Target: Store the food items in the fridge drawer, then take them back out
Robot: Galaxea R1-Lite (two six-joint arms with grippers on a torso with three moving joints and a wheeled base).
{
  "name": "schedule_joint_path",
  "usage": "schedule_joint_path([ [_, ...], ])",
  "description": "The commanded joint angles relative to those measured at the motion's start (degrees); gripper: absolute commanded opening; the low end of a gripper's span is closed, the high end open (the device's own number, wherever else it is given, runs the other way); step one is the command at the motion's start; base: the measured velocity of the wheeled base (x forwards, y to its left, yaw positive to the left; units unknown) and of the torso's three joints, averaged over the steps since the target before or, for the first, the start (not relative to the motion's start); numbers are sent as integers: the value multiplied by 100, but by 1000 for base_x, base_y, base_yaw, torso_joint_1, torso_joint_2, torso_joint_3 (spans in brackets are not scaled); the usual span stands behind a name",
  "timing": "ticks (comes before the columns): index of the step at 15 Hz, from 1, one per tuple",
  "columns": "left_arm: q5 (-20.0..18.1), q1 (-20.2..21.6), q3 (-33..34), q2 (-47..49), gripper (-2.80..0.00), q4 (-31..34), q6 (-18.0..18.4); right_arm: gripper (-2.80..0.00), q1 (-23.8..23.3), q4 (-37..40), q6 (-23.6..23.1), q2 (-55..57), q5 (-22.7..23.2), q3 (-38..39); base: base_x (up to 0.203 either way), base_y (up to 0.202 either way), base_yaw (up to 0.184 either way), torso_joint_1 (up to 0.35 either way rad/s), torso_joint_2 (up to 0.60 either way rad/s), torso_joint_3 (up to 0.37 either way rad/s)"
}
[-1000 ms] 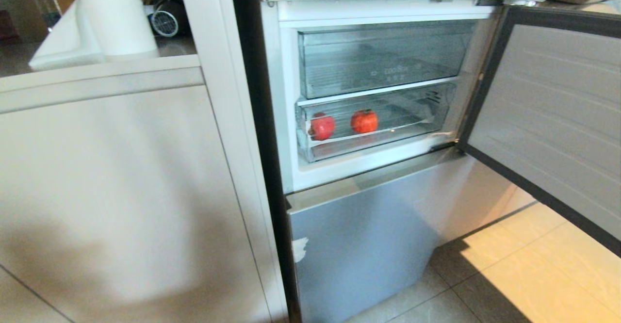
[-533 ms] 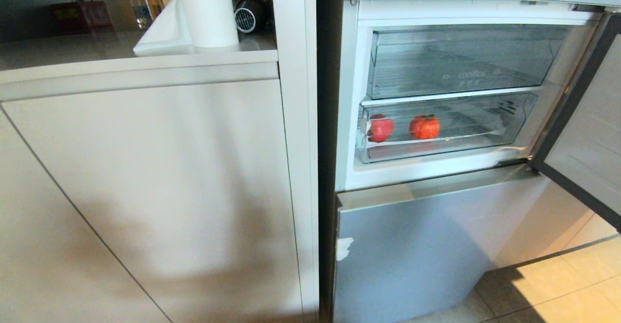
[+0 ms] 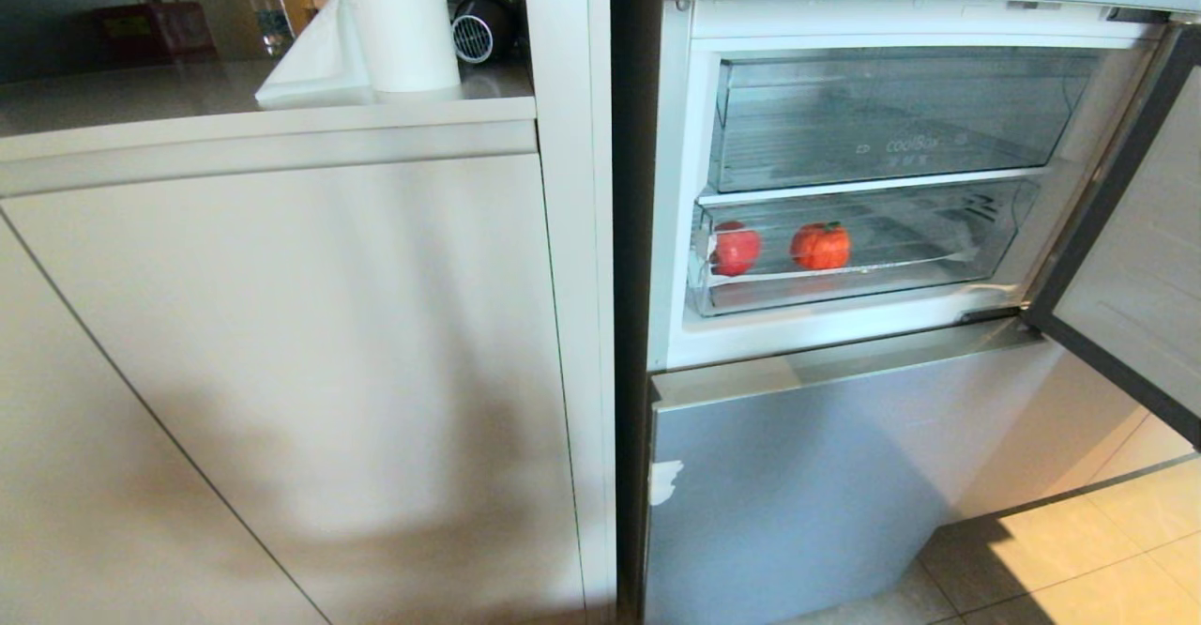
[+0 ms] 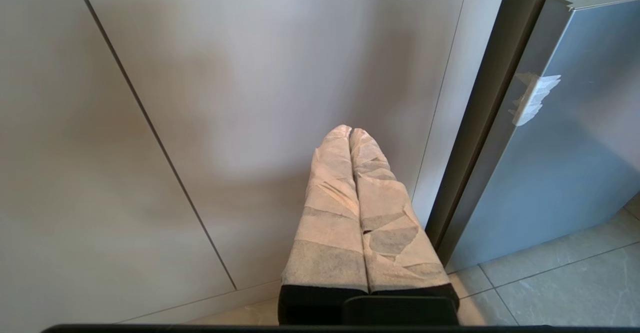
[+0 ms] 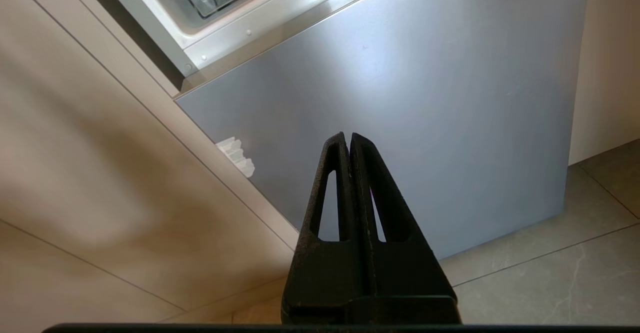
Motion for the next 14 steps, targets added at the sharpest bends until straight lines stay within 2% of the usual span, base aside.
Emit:
schedule_joint_path([
  [1,0,0,0,7,-280,-1,0,-280,1,-2,18,6,3,0,0,0,0,0,0,0],
  [4,0,0,0,7,-280,-1,0,-280,1,-2,18,-2,3,0,1,-3,22,1,2,0],
  [11,0,0,0,7,-280,-1,0,-280,1,7,4,3,12,0,3,-7,155,5,1,2],
  [13,0,0,0,7,-280,-1,0,-280,1,-2,-271,4,3,0,1,-1,37,-1,2,1],
  [14,0,0,0,7,-280,-1,0,-280,1,-2,-619,1,3,0,0,0,0,0,0,0],
])
